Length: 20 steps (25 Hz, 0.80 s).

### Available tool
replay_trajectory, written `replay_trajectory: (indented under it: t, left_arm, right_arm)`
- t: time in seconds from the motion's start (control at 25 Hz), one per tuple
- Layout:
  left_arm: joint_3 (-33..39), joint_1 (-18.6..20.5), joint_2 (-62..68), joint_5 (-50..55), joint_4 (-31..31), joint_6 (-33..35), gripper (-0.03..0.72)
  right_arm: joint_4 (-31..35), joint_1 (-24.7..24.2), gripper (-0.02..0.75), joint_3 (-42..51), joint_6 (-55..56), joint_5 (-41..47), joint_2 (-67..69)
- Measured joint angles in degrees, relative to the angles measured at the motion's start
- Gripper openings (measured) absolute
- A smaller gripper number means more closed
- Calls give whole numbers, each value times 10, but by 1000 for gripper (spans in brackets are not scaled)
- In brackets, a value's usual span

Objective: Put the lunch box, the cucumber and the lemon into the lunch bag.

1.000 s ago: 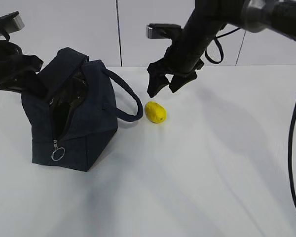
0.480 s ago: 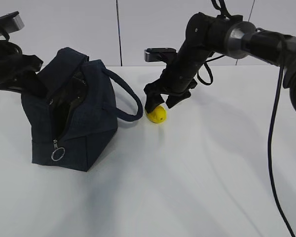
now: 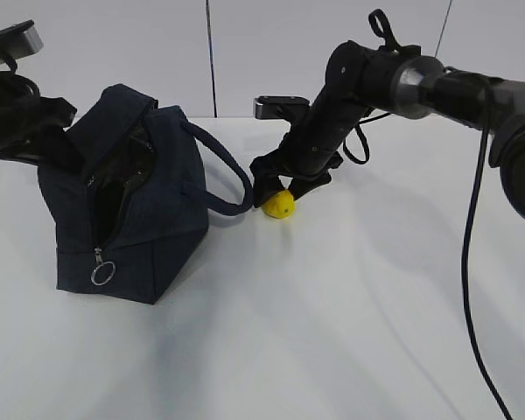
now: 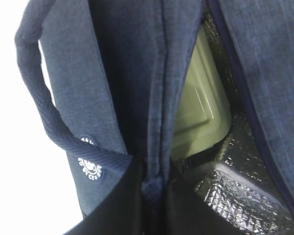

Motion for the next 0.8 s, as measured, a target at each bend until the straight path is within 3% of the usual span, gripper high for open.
replay_trajectory:
  t: [0.24, 0.52, 0.8]
  left_arm:
    - [0, 0, 0, 0, 0, 0, 17]
    - [0, 0, 0, 0, 0, 0, 17]
    - [0, 0, 0, 0, 0, 0, 17]
  right_arm:
    - [1, 0, 557, 0, 3, 0, 3]
    - [1, 0, 394, 0, 14, 0, 5]
    - [-30, 0, 382, -65, 15, 90, 7]
